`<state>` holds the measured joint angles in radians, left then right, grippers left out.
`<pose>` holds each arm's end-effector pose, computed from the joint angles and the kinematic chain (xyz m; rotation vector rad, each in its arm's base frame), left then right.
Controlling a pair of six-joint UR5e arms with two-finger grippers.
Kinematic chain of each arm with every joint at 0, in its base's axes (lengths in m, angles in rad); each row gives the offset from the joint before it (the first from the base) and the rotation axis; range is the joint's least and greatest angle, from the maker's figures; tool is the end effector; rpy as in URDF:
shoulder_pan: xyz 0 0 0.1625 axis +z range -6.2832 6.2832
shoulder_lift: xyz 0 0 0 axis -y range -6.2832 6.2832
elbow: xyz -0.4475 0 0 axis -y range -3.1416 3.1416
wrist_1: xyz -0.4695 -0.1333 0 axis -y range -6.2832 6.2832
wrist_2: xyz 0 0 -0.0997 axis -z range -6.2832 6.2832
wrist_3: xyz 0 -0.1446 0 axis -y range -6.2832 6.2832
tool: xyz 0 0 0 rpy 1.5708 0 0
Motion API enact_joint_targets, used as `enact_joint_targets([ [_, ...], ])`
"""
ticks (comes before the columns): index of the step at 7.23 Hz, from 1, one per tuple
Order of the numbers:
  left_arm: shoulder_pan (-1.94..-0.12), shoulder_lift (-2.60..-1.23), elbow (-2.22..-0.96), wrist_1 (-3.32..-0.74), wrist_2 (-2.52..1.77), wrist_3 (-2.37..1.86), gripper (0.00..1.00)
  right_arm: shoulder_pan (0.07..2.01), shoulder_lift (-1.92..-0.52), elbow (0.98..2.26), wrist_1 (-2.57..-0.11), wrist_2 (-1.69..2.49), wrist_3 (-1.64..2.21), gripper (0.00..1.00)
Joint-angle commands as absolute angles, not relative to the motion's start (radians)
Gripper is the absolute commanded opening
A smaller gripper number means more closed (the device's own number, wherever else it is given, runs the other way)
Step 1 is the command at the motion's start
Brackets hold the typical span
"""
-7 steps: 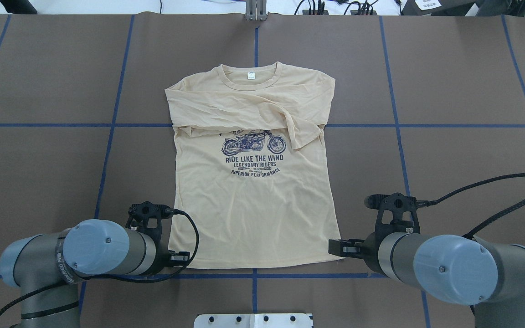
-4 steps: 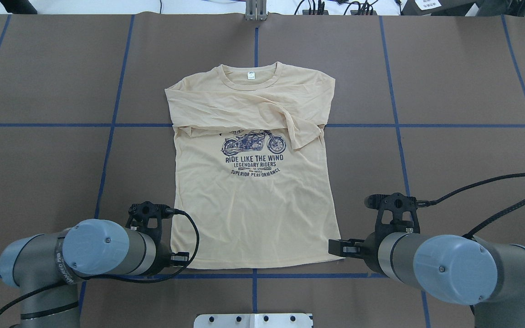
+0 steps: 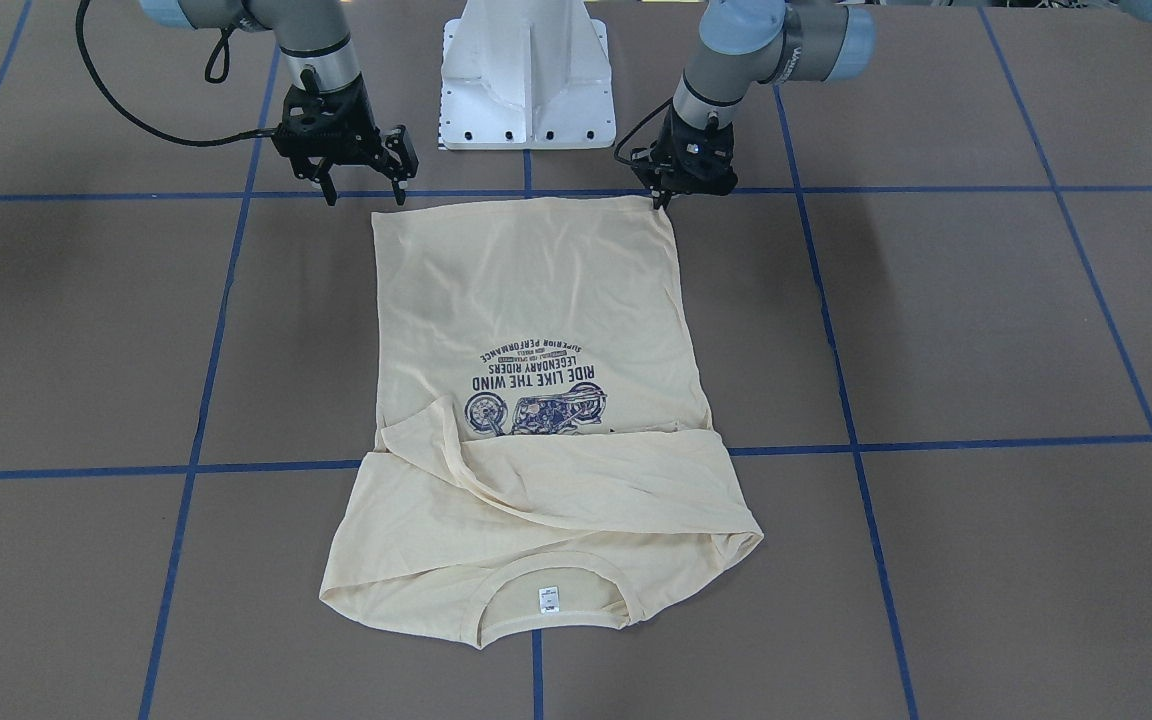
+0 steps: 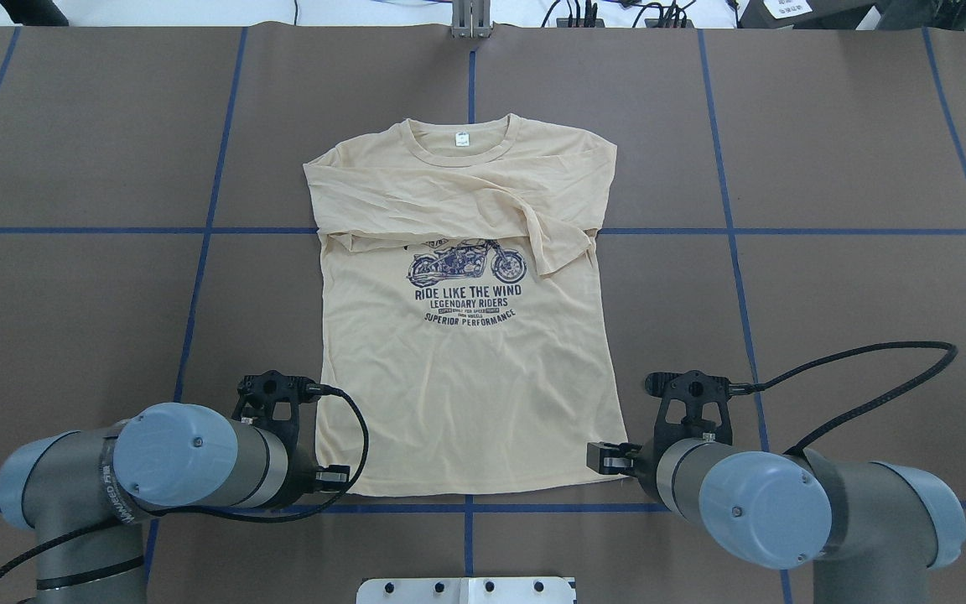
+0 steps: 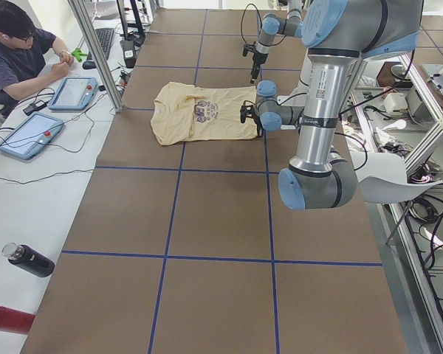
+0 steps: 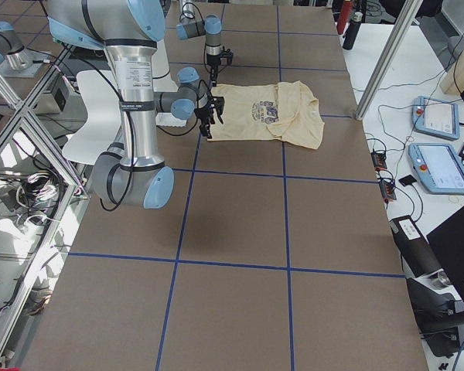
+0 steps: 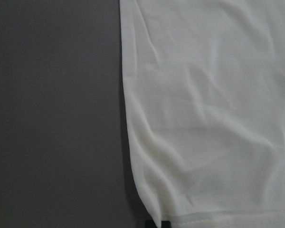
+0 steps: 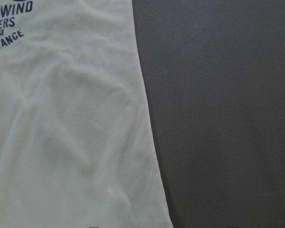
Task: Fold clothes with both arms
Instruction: 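Shift the right gripper inward along the hem and tighten both grips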
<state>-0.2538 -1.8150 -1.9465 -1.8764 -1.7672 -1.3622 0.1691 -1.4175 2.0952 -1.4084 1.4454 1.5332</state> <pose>0.6160 -0.2683 0.3296 0.0341 0.9394 0.0491 -0.5733 -0.2515 0.3319 0.2041 -0.8234 0.1762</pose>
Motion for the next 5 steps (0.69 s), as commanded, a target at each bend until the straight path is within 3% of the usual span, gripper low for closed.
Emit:
enact_joint_targets([
  [1,-0.253,-1.816,-1.947,-1.878,-1.769,-1.362,0.0,0.143,-1.408,2.056,-1.387,1.416,1.548,0.69],
  [2,-0.253,-1.816,-1.947,-1.878,-1.769,-1.362,0.0,0.141,-1.41,2.054,-1.387,1.405,1.548,0.62],
  [5,-0.253,-1.816,-1.947,-1.878,-1.769,-1.362,0.0,0.133,-1.41,2.04,-1.387,1.39,1.548,0.59],
])
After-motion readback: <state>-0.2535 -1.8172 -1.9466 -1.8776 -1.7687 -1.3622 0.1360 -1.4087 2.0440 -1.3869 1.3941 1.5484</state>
